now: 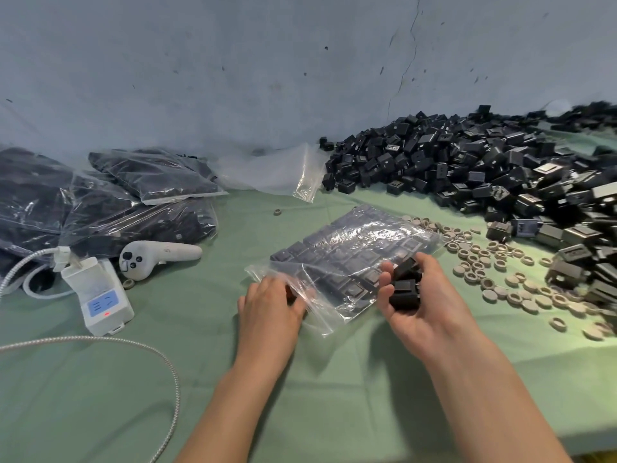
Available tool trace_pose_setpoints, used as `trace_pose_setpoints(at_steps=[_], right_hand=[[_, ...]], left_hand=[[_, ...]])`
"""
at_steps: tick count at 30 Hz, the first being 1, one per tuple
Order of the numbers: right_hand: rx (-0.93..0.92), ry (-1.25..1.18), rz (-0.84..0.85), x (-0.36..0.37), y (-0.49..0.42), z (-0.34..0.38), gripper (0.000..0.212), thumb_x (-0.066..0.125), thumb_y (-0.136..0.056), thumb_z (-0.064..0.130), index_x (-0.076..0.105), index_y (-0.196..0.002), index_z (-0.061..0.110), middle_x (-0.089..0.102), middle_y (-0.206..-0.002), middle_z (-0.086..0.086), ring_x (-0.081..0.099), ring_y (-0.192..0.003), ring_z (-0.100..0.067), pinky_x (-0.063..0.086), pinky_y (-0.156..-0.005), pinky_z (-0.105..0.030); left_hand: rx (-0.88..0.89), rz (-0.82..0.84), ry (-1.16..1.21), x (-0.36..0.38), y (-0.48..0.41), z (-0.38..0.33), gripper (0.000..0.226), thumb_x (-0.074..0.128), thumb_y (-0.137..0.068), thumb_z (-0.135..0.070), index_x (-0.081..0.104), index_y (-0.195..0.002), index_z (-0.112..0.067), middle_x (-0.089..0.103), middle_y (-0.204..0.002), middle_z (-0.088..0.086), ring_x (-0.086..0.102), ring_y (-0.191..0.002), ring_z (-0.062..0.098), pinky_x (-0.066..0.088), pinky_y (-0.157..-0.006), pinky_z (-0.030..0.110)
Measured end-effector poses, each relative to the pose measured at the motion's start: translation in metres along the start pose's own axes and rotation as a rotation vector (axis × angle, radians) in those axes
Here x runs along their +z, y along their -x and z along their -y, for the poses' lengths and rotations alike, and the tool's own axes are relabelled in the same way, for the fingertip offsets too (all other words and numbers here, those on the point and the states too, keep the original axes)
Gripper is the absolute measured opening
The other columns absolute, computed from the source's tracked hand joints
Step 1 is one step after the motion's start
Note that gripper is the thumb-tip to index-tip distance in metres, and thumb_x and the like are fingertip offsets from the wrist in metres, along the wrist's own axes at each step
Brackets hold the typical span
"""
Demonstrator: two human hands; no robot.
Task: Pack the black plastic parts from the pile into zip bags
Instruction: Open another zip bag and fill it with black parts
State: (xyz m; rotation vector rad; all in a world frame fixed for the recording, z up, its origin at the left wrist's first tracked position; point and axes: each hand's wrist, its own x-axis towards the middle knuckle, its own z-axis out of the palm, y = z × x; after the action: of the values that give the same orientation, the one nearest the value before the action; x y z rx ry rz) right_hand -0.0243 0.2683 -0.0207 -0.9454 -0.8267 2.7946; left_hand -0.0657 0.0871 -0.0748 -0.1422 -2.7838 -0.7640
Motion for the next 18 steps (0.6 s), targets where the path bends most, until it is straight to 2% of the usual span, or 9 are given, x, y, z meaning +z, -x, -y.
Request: trace_pose_setpoints(at_steps=[2, 4, 7, 9, 10, 12, 13, 16, 18], right_hand=[[-0.028, 0.052, 0.012, 0.0, -0.001, 0.0, 0.049, 0.055, -0.099, 0.044, 0.057, -0.125, 0.003, 0.066, -0.095, -0.008, 0.056, -0.064, -0.013, 0.045, -0.038, -0.019], [-0.084, 0.123, 0.021, 0.0, -0.001, -0.002, 0.051, 0.055, -0.098, 0.049, 0.06, -0.121, 0.004, 0.07, -0.097, -0.007, 0.057, -0.063, -0.012, 0.044, -0.038, -0.02], [-0.211, 0.245, 0.055, 0.003, 0.002, -0.005, 0.044, 0.054, -0.097, 0.053, 0.063, -0.106, 0.01, 0.076, -0.093, -0.007, 0.058, -0.057, -0.012, 0.043, -0.039, -0.022], [-0.263, 0.363, 0.111, 0.006, 0.006, -0.007, 0.043, 0.051, -0.098, 0.054, 0.064, -0.101, 0.014, 0.077, -0.086, -0.005, 0.057, -0.052, -0.012, 0.04, -0.038, -0.022], [-0.277, 0.432, 0.139, 0.008, 0.008, -0.009, 0.043, 0.049, -0.098, 0.054, 0.064, -0.1, 0.014, 0.077, -0.083, -0.005, 0.055, -0.05, -0.012, 0.038, -0.038, -0.021], [-0.326, 0.588, 0.186, 0.011, 0.01, -0.012, 0.045, 0.045, -0.099, 0.052, 0.067, -0.097, 0.013, 0.074, -0.075, -0.003, 0.051, -0.047, -0.013, 0.033, -0.038, -0.019], [-0.371, 0.661, 0.216, 0.011, 0.011, -0.014, 0.047, 0.045, -0.099, 0.052, 0.069, -0.094, 0.012, 0.072, -0.071, -0.001, 0.05, -0.047, -0.013, 0.032, -0.038, -0.018], [-0.562, 0.88, 0.338, 0.007, 0.015, -0.023, 0.052, 0.047, -0.099, 0.055, 0.066, -0.082, 0.009, 0.067, -0.069, 0.0, 0.052, -0.054, -0.014, 0.037, -0.042, -0.021], [-0.698, 1.059, 0.393, 0.002, 0.016, -0.027, 0.055, 0.042, -0.099, 0.059, 0.064, -0.079, 0.014, 0.068, -0.072, 0.0, 0.058, -0.063, -0.017, 0.047, -0.055, -0.032]], left_hand=[[-0.006, 0.015, 0.013, -0.004, 0.001, 0.002, 0.019, 0.057, -0.095, -0.044, 0.063, -0.098, -0.026, 0.06, -0.108, -0.006, 0.048, -0.103, 0.021, 0.03, -0.086, 0.033], [-0.026, -0.015, 0.045, -0.011, 0.005, 0.004, 0.015, 0.056, -0.096, -0.035, 0.062, -0.09, -0.023, 0.063, -0.102, -0.002, 0.052, -0.098, 0.024, 0.037, -0.087, 0.036], [-0.088, -0.2, 0.209, -0.028, 0.012, 0.005, 0.015, 0.053, -0.097, -0.028, 0.063, -0.088, -0.02, 0.065, -0.087, 0.0, 0.058, -0.088, 0.029, 0.046, -0.082, 0.043], [-0.038, -0.315, 0.312, -0.042, 0.018, -0.007, 0.013, 0.053, -0.098, -0.032, 0.061, -0.089, -0.026, 0.063, -0.082, -0.007, 0.059, -0.082, 0.021, 0.046, -0.074, 0.038], [0.021, -0.324, 0.363, -0.048, 0.021, -0.015, 0.01, 0.053, -0.097, -0.034, 0.06, -0.091, -0.03, 0.063, -0.081, -0.009, 0.059, -0.079, 0.013, 0.045, -0.07, 0.03], [0.157, -0.253, 0.44, -0.052, 0.029, -0.033, 0.009, 0.055, -0.096, -0.035, 0.06, -0.103, -0.037, 0.061, -0.084, -0.014, 0.058, -0.076, 0.007, 0.042, -0.065, 0.015], [0.224, -0.192, 0.444, -0.052, 0.033, -0.04, 0.017, 0.056, -0.094, -0.037, 0.059, -0.111, -0.041, 0.059, -0.087, -0.016, 0.058, -0.078, 0.006, 0.042, -0.065, 0.013], [0.374, -0.048, 0.322, -0.044, 0.041, -0.05, 0.04, 0.057, -0.089, -0.045, 0.049, -0.128, -0.047, 0.052, -0.097, -0.018, 0.056, -0.085, 0.003, 0.049, -0.072, 0.024], [0.387, -0.015, 0.272, -0.039, 0.045, -0.051, 0.047, 0.061, -0.086, -0.047, 0.043, -0.129, -0.049, 0.052, -0.099, -0.02, 0.055, -0.087, 0.002, 0.05, -0.074, 0.027]])
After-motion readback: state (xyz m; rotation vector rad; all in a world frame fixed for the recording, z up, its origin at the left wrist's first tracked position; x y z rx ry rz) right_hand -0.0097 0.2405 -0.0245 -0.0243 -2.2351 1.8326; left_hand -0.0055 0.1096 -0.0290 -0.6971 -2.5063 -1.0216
